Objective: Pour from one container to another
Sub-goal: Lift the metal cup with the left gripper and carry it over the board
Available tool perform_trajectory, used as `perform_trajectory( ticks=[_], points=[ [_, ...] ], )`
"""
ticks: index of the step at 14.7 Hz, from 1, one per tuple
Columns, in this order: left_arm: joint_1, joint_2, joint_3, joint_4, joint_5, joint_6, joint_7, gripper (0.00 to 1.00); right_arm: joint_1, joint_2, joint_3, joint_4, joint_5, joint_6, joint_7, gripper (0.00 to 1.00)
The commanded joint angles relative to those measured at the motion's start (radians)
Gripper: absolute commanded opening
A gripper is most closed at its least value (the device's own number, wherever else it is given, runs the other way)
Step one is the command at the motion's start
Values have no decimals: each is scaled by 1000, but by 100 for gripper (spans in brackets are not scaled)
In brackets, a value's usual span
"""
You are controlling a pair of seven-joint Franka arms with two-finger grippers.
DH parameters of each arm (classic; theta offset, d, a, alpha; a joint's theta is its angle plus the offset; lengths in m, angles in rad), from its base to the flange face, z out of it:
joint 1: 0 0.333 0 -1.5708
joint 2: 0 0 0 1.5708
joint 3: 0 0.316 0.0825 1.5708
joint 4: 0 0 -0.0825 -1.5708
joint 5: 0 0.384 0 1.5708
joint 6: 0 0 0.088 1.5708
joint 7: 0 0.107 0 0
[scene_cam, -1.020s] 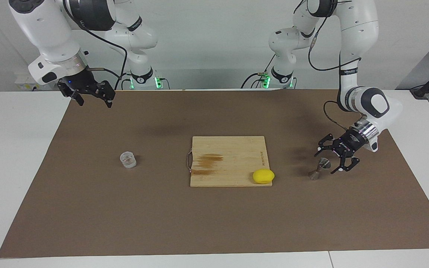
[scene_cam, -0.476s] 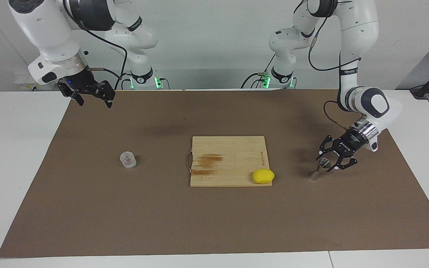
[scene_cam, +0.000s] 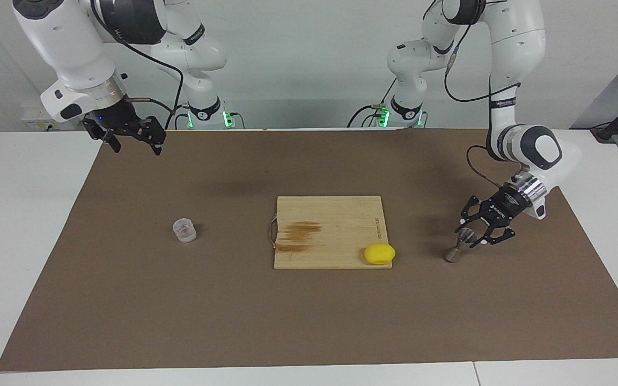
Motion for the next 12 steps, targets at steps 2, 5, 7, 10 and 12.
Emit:
perform_trajectory(
  ticks=[2,5,7,10,12],
  points=[
    [-8,1,-61,48,-8,-77,-12,0,-11,-19,0,-18,20,-19,-8,100],
    [-11,-5,-135,62,-17,-122,-23,0,-13,-19,0,-20,20,-7,27,100],
    [-13,-12,-198,83,-20,-103,-92,0,-13,-19,0,-21,20,-4,112,100],
    [-79,-17,-258,125,-22,20,-236,0,-17,-4,0,-20,25,-2,185,100],
    [-158,-17,-259,125,-54,99,-267,0,-22,13,0,-15,61,1,260,100]
  ],
)
